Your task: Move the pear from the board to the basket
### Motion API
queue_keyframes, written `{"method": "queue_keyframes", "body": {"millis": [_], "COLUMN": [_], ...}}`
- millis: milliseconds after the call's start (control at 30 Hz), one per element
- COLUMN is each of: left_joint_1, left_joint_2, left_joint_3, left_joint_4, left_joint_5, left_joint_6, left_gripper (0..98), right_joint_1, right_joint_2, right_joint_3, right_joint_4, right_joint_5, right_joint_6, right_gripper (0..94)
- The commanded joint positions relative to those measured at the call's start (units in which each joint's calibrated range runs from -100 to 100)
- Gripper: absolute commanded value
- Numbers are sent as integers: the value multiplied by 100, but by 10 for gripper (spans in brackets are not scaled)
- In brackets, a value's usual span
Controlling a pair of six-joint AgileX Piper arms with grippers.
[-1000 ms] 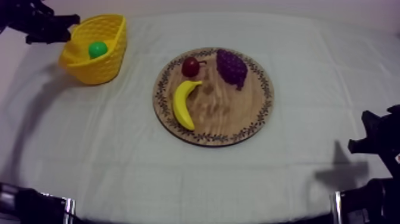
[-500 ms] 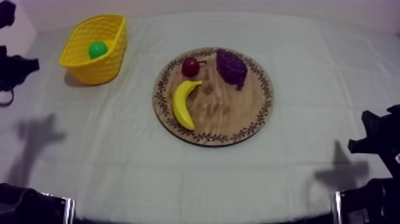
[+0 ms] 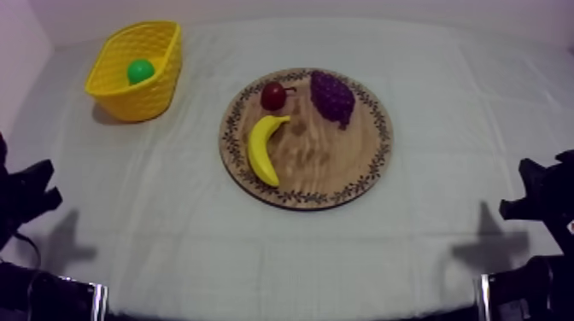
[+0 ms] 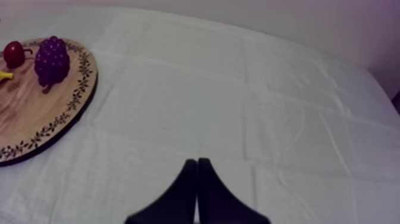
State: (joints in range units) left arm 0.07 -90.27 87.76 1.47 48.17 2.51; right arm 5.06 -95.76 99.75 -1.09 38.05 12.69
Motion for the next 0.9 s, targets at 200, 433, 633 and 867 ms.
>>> {"method": "queue_keyframes", "body": {"millis": [200,433,633,867], "left_joint_1": [190,408,428,430], "left_joint_2": [-932,-970,-973,-973], "left_joint_3": [733,1041,1182,1200], "left_joint_4": [-14,-238,-353,-368], "left_joint_5": [-259,-1147,-1684,-1748], "left_joint_6": [-212,721,891,893], "left_gripper": [1,1,1,1], "right_joint_1": [0,0,0,0], "right_joint_2": [1,1,1,1], "right_joint_3": [3,3,3,3], "right_joint_4": [-1,-1,-1,-1], "right_joint_5": [2,2,2,2], "right_joint_6": [10,6,8,8], "right_gripper": [3,3,3,3]}}
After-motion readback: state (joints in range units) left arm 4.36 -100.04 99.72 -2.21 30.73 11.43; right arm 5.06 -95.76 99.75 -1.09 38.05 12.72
